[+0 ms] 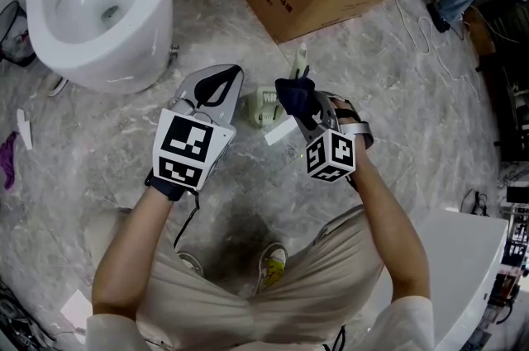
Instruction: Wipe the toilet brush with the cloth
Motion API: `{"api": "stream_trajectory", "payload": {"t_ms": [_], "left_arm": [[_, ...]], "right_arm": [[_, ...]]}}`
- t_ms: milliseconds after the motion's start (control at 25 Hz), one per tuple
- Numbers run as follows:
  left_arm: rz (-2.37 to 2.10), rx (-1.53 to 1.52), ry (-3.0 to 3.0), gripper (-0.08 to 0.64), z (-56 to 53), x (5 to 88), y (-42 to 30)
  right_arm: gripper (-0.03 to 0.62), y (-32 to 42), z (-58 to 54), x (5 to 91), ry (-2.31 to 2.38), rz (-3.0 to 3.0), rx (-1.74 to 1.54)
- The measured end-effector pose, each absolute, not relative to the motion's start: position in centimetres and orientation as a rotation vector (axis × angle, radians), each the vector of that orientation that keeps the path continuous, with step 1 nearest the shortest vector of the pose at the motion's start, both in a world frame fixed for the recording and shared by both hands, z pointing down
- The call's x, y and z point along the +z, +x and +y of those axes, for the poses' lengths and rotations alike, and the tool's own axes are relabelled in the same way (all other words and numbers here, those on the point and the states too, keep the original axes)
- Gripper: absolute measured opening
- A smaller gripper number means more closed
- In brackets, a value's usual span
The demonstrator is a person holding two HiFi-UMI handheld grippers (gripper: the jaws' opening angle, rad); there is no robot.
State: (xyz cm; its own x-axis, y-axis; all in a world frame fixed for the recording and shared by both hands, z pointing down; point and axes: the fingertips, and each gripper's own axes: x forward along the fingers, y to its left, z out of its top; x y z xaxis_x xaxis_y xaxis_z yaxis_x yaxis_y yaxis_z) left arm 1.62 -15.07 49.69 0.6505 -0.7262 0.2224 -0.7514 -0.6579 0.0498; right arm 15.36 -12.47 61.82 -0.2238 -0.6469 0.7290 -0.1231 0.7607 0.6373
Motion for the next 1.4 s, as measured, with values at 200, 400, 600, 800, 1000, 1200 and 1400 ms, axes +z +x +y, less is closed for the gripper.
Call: {"api": "stream_trajectory", "payload": {"t_ms": [200, 400, 600, 800, 1000, 1200, 1400], "left_arm": [[-1.237, 0.27, 2.728, 0.002, -15.1, 49.4, 1.4], [-1.234, 0.269, 2.734, 0.002, -15.1, 49.3, 1.2], [-1.238, 0.247, 2.722, 0.002, -16.0, 49.3, 0.9], [-1.241, 0.165, 2.697, 0.002, -17.6, 48.5, 0.8], [-1.187, 0.182, 2.754, 0.002, -17.3, 48.7, 1.7], [-1.189, 0.189, 2.753, 0.002, -17.4, 48.9, 1.6], [-1.183, 0.211, 2.762, 0.002, -17.2, 49.1, 1.4]], "right_arm": [[0.175, 15.7, -12.0, 63.5, 0.555, -1.728, -0.522], [0.175, 15.9, -11.7, 64.5, 0.521, -1.706, -0.49], [0.176, 15.9, -10.5, 63.3, 0.555, -1.796, -0.428], [0.176, 17.8, -11.3, 59.6, 0.799, -1.879, -0.53], [0.175, 21.4, -13.8, 55.3, 1.105, -1.813, -0.628], [0.175, 22.1, -13.4, 56.6, 1.307, -1.717, -0.683], [0.176, 20.6, -12.4, 58.3, 1.519, -1.688, -0.594]]}}
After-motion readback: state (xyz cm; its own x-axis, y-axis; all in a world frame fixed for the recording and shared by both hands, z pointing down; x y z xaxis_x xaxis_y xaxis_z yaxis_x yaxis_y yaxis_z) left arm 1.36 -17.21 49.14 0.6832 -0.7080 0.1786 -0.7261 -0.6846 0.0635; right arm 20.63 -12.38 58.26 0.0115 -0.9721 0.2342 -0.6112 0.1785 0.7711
